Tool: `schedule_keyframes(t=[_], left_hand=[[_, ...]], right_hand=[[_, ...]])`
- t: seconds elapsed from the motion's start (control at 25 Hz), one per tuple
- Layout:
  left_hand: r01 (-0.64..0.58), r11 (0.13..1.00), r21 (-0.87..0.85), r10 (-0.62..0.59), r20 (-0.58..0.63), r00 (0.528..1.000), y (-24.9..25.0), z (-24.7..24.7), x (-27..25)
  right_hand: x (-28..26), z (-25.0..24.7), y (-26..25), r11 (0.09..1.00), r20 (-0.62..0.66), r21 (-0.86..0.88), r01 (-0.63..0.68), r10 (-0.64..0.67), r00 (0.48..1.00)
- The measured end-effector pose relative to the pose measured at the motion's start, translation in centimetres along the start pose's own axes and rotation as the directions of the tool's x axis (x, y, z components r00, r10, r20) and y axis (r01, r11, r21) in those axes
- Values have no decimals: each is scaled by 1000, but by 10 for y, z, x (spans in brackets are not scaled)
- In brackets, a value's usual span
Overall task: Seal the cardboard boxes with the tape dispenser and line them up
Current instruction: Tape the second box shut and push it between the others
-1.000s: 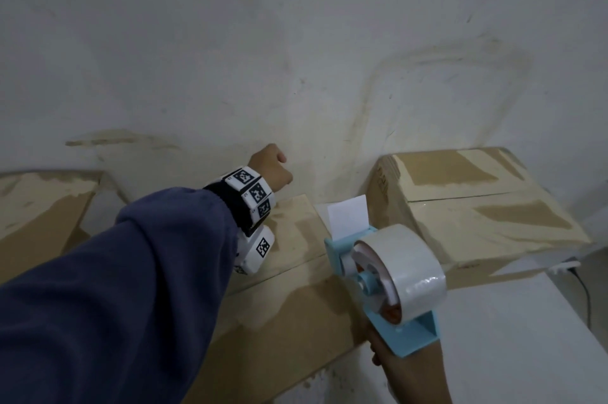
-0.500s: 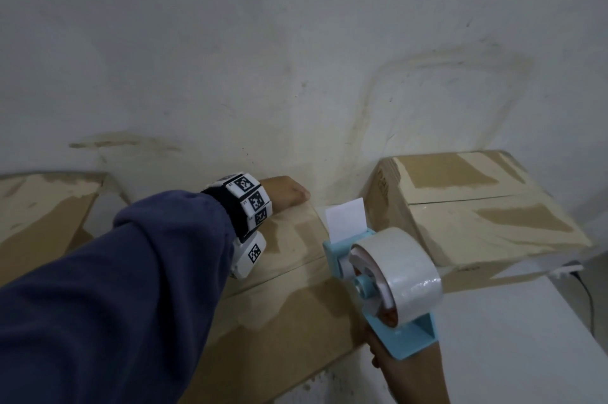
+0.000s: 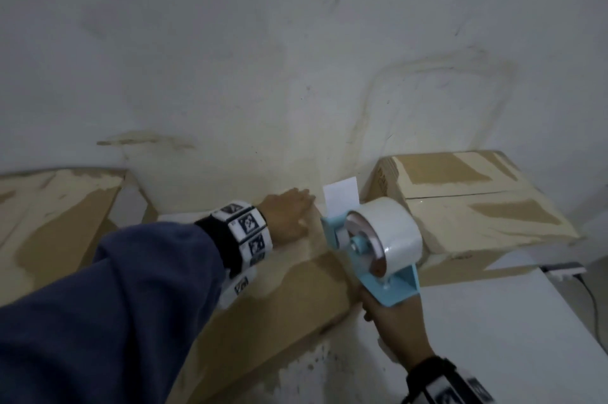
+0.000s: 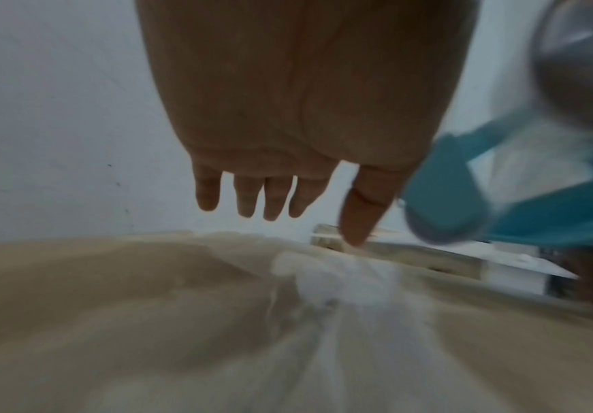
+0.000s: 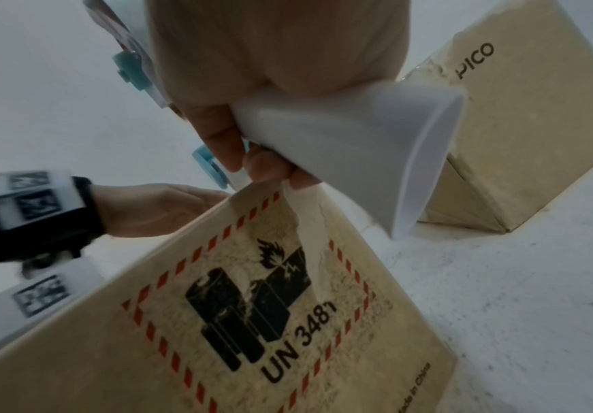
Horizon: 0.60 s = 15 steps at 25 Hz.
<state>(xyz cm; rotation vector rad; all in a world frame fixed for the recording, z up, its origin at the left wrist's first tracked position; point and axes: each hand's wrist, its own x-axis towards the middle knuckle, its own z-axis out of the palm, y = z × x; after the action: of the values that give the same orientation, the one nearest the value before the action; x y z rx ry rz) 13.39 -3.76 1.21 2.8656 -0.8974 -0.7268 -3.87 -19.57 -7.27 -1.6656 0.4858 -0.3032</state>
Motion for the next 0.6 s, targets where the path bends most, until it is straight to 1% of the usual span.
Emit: schedule_keyframes(t=[0.08,0.12,0.16,0.2,0.28,0.36,0.4,0.48,0.6], left_hand=[[-136,989,56,135,23,991,20,17,-22],[-163,986,47,162,8,987,31,28,-33],[-165,986,11,165,-4,986,40,31,-39],[-153,988,-12,153,-35,988,44,35,-36],[-85,995,45,86,-9,996,42,53,-19],[9,995,96,-5,-46,999,39,69,-10],[27,996,86,-24,-36,999,37,73,-6],[30,997,71,-29,-26,999,35,75,0],[-7,988,152,13,-40,999,43,66,-7]], right_hand=[[-3,2,-13,995,10,94,-27,26,1000],[-5,2,-15,994,20,107,-26,24,1000],[-6,2,-18,993,18,114,-30,29,999],[-5,2,-19,993,19,117,-29,27,999],[-7,3,-25,993,44,118,-27,22,999],[-6,2,-27,994,57,100,-43,37,998],[-6,2,-28,995,57,89,-51,46,997],[-4,1,-29,996,69,66,-55,51,996],[-6,-3,-33,995,73,47,-83,79,994]])
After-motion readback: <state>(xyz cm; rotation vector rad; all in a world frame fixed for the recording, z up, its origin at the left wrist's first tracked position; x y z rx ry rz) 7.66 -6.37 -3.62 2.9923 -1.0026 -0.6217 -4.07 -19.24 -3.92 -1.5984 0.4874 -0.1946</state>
